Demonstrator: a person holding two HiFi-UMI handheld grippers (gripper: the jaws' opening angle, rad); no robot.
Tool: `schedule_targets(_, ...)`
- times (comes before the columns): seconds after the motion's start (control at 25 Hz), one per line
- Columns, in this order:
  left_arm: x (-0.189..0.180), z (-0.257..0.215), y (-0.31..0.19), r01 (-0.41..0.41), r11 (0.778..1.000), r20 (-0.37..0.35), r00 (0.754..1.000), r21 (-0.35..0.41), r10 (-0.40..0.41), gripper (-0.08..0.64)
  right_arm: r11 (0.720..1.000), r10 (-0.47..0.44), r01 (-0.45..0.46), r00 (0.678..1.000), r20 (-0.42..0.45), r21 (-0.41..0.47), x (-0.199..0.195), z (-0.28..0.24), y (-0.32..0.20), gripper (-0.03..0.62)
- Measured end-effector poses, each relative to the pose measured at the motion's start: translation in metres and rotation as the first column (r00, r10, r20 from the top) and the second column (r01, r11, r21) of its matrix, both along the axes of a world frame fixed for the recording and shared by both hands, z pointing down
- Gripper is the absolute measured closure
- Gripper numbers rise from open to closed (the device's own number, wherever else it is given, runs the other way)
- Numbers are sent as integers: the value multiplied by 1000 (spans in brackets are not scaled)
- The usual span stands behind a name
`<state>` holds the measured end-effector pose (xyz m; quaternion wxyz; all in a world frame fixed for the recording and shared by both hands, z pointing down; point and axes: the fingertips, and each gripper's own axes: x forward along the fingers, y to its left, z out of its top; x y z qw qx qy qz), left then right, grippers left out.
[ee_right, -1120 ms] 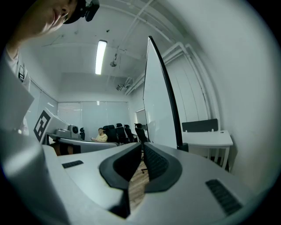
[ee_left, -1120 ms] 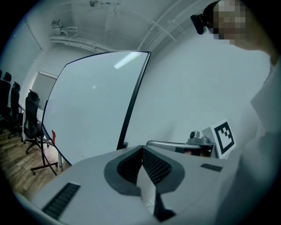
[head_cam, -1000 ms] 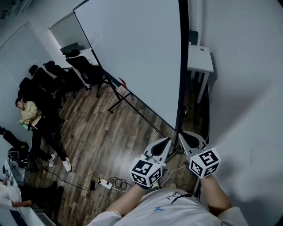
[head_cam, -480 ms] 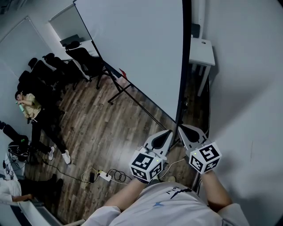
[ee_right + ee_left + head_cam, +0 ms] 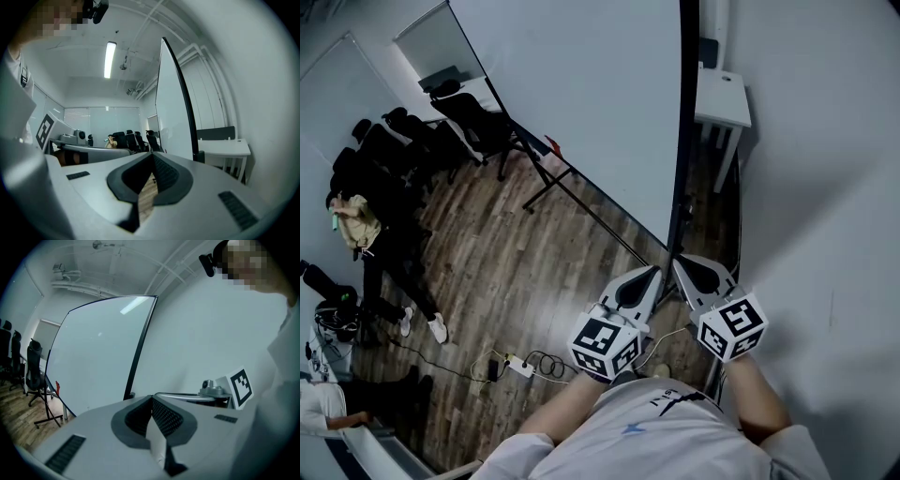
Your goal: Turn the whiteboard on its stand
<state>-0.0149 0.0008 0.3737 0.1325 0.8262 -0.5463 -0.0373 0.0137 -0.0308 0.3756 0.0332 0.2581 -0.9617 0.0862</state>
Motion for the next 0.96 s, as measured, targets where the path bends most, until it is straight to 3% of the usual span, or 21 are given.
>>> schedule_targets(0.96,-4,2,-8,-7,1000,-15,1000,-8,6,548,1000,6,-6,1000,-19,0,-4,4,-5,578)
